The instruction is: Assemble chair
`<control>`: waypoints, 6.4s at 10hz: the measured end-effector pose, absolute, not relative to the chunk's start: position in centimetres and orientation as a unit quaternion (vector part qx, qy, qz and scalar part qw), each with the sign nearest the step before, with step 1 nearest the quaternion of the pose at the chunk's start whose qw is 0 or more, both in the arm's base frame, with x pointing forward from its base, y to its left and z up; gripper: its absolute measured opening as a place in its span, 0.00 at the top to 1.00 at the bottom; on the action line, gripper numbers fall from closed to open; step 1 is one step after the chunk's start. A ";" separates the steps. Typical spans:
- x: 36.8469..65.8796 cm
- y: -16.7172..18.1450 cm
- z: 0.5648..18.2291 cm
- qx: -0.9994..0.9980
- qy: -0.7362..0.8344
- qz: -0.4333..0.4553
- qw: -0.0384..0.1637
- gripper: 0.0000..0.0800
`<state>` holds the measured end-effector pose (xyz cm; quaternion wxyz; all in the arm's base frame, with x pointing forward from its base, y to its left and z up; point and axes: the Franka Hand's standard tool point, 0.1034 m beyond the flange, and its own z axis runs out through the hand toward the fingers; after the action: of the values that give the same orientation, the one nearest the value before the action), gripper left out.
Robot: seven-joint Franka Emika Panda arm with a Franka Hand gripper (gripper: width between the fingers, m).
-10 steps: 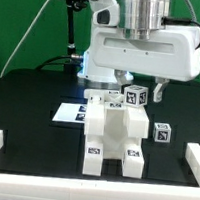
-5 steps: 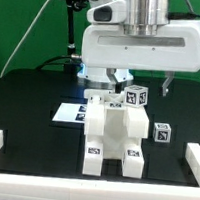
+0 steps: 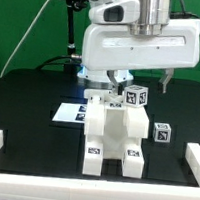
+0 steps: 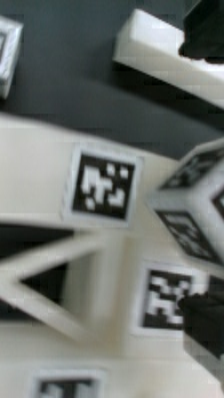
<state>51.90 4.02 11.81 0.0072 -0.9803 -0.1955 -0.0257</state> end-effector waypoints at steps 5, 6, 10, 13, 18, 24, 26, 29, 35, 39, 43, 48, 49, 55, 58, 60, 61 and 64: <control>52.4 3.8 11.8 -0.970 -0.241 -0.024 -0.001 0.50; 52.4 3.9 11.8 -0.980 -0.199 -0.024 0.000 0.50; 52.4 3.9 11.8 -0.997 -0.068 -0.024 0.004 0.64; 52.5 3.9 11.8 -0.999 0.031 -0.024 0.006 0.64; 52.5 3.8 11.8 -0.975 0.222 -0.023 0.018 0.58; 52.5 3.8 11.8 -1.000 0.003 -0.025 0.008 0.19; 51.8 4.0 11.6 -0.996 -0.083 -0.025 0.007 0.19; 51.9 3.8 11.6 -0.982 -0.188 -0.025 0.000 0.19; 52.2 3.3 11.8 -0.939 -0.343 -0.023 -0.018 0.35; 52.2 3.4 11.8 -0.977 -0.209 -0.025 -0.014 0.65; 52.3 3.4 11.8 -0.996 -0.084 -0.027 -0.010 0.65; 52.3 3.5 11.8 -0.996 0.081 -0.028 -0.004 0.65; 52.3 3.6 11.8 -0.991 0.131 -0.028 0.000 0.65; 52.4 3.6 11.8 -0.943 0.332 -0.024 0.022 0.65; 52.4 3.8 11.8 -0.936 0.350 -0.023 0.023 0.65; 52.5 3.9 11.8 -0.951 0.309 -0.023 0.021 0.25; 52.6 3.8 11.8 -0.967 0.254 -0.025 0.019 0.25; 52.6 4.1 11.8 -0.999 0.037 -0.023 0.009 0.19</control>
Offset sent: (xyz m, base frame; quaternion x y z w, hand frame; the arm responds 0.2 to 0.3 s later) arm 0.0000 0.0000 0.0000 0.0000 0.0000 0.0000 1.0000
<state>52.57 4.12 11.79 0.0086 -0.9990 0.0375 -0.0233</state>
